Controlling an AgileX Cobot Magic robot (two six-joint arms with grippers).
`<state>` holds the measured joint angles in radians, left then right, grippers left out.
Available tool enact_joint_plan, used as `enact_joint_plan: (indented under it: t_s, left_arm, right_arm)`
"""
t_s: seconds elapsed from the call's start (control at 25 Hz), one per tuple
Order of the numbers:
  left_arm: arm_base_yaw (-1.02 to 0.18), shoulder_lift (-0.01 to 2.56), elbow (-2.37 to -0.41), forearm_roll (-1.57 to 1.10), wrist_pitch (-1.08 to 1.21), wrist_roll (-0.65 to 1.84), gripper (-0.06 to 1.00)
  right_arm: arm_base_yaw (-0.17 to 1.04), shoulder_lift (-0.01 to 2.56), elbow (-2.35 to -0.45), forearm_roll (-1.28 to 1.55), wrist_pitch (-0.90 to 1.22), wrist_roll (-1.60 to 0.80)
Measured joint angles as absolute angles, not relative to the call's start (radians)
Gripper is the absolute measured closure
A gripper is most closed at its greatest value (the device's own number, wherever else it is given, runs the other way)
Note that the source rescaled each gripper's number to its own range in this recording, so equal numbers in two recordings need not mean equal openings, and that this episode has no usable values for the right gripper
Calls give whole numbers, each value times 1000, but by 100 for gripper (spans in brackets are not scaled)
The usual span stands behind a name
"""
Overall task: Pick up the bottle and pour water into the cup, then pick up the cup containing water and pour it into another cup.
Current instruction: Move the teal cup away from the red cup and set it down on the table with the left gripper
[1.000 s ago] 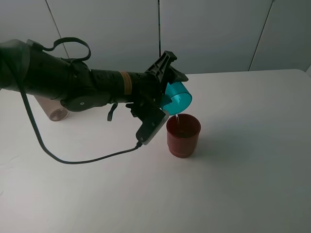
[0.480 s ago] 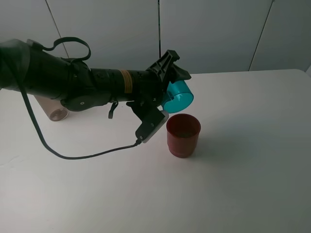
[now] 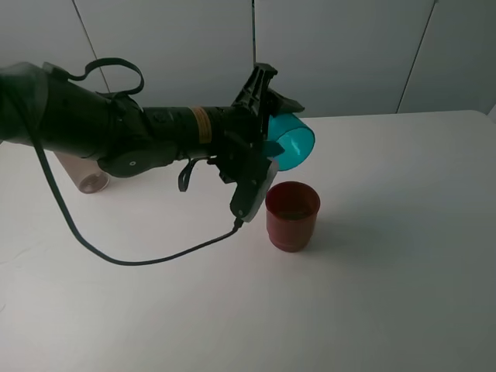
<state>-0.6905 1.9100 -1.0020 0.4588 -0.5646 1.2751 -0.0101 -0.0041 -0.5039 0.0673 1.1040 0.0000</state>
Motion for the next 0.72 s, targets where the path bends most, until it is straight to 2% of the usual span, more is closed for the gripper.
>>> enact_joint_plan:
  t_s: [0.32,0.72]
  left_arm:
    - [-690,1910,-1002,213,-666,914,89]
    - [-674,1910,-1002,-61,-698,613,89]
  right_arm:
    - [-10,-4,-504,67,1104,0]
    - [-10,-4,-504,67,1104,0]
